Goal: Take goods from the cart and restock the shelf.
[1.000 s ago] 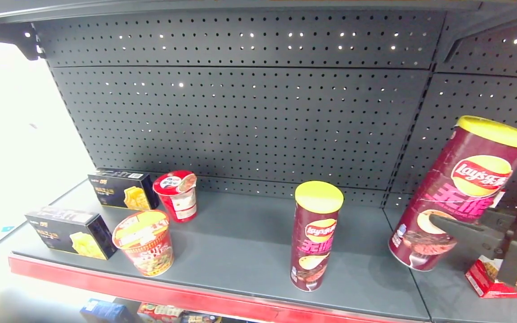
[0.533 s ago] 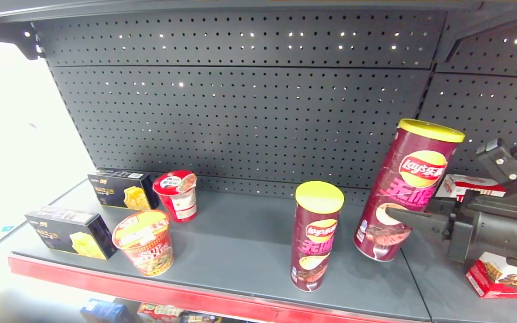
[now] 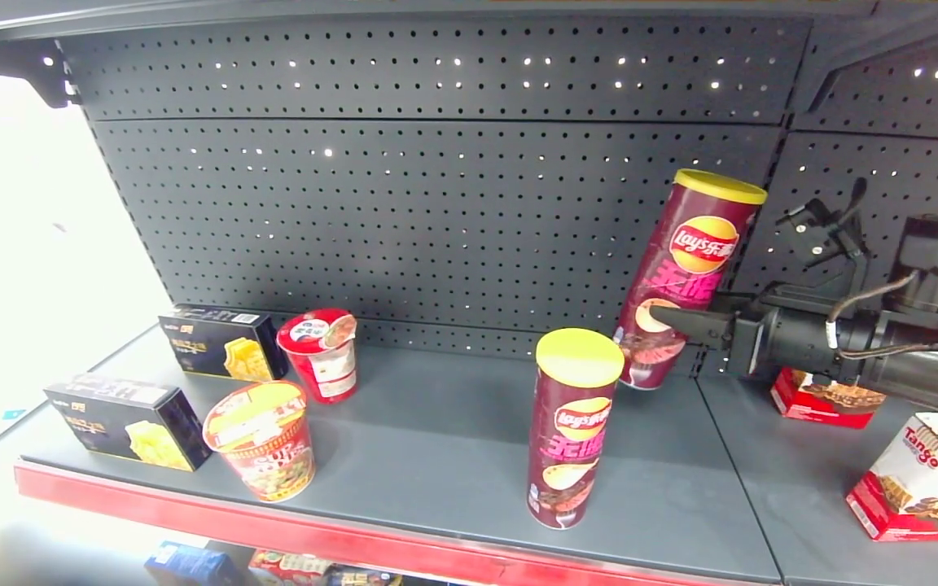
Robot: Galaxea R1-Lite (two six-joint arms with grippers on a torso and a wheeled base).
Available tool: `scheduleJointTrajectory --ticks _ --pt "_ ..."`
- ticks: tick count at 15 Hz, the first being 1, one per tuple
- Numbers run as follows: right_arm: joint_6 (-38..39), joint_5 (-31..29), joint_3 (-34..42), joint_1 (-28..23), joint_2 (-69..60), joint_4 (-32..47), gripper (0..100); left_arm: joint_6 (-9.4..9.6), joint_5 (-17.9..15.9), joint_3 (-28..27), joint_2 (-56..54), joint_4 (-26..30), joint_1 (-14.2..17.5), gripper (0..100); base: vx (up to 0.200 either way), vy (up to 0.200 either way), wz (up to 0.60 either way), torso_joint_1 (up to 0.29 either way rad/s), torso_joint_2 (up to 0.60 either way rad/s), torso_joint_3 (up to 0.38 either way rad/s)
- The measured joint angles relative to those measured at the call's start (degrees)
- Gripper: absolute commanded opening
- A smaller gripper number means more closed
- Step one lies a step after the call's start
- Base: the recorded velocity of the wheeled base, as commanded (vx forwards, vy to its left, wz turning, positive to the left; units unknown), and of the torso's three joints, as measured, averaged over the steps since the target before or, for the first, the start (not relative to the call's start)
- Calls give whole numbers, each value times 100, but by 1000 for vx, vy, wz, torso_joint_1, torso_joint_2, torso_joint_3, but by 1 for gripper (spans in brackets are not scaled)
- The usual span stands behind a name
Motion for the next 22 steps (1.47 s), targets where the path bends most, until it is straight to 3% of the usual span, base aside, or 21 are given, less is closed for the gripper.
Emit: scheduleJointTrajectory --ticks 3,22 --pt "-323 446 -118 -16 466 -321 0 0 -2 0 0 0 5 100 0 0 0 0 0 0" --pt "-1111 1270 -948 -339 1926 -513 0 0 0 0 0 -2 0 100 0 0 0 0 0 0"
